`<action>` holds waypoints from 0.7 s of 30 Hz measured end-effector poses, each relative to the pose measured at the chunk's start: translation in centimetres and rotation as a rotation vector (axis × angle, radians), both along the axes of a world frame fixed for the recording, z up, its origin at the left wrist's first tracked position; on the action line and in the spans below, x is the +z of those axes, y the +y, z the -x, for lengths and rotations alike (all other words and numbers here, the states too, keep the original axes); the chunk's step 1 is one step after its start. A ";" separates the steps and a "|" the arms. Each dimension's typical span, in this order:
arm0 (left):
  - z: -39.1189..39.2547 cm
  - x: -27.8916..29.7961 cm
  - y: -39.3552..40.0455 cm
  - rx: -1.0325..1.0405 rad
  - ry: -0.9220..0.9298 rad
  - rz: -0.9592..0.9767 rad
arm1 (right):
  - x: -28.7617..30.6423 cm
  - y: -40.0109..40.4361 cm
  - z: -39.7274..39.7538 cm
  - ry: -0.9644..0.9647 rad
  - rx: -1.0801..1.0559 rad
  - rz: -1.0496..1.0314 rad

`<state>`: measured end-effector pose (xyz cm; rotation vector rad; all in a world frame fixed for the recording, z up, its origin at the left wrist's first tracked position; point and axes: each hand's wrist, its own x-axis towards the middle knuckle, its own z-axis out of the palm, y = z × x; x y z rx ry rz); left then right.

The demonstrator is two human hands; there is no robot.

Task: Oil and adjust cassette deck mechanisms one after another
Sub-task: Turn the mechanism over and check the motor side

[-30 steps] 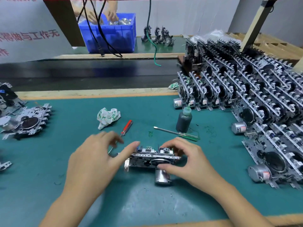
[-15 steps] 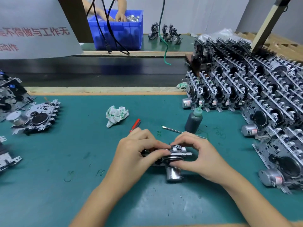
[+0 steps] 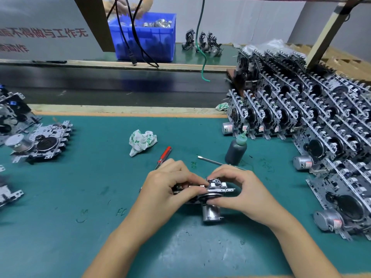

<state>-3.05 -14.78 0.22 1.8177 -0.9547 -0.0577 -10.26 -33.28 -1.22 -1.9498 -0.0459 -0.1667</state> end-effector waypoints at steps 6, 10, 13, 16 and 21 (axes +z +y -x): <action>0.1 -0.2 0.3 0.021 -0.077 -0.025 | -0.4 0.6 0.3 -0.016 -0.051 -0.027; 0.3 -0.1 0.3 0.046 -0.127 -0.052 | -0.4 0.5 0.8 -0.006 -0.048 0.022; 0.2 0.0 0.1 0.053 -0.144 -0.069 | -0.9 -0.4 1.9 -0.032 -0.148 0.233; 0.2 0.0 -0.1 0.058 -0.149 -0.063 | -1.6 -0.9 3.0 -0.162 -0.260 0.504; 0.3 -0.2 0.0 0.065 -0.147 -0.060 | -2.3 -1.4 3.8 -0.218 -0.311 0.654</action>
